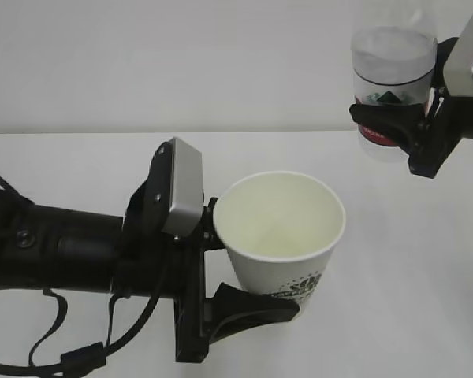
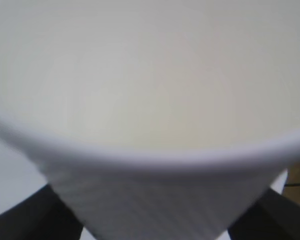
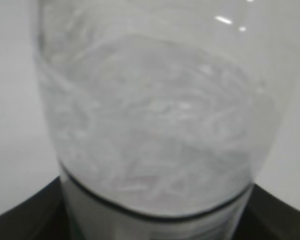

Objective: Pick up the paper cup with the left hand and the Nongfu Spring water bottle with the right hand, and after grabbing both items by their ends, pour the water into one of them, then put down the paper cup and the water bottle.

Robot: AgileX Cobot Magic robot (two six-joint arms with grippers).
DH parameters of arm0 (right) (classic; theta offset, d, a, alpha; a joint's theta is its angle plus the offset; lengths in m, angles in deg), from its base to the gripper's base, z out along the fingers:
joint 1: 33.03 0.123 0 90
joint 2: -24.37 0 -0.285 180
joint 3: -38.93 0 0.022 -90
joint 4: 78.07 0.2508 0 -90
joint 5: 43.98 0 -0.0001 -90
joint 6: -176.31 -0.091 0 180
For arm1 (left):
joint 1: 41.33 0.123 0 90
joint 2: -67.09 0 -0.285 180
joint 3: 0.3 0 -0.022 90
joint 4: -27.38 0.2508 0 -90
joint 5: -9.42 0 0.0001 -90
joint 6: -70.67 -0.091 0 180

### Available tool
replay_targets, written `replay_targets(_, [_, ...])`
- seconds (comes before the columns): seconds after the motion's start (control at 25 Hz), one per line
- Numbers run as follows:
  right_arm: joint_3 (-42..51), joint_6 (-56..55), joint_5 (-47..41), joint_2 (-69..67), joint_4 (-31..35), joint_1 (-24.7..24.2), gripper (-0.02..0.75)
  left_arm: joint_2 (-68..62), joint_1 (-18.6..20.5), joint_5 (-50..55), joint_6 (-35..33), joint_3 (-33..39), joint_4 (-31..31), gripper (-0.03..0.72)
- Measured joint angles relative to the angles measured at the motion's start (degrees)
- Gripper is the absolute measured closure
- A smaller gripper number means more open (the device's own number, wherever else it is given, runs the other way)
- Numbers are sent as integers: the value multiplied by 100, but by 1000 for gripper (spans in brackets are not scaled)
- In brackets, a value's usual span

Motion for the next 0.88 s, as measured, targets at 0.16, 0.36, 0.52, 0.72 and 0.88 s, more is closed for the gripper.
replay_targets(0.16, [0, 0, 72, 69, -109, 0, 233, 0, -62, 130, 20, -343, 0, 125])
replay_targets(0.36, [0, 12, 82, 130, -233, 0, 233, 0, -62, 204, 80, -595, -34, 125])
replay_targets(0.52, [0, 196, 82, 142, -233, 0, 234, 0, -62, 229, 312, -735, -37, 125])
replay_targets(0.72, [0, 469, 104, 142, -233, 0, 234, 0, -62, 367, 591, -772, 14, 125])
replay_targets(0.88, [0, 670, 116, 142, -238, 0, 234, 0, -159, 703, 845, -901, 251, 137])
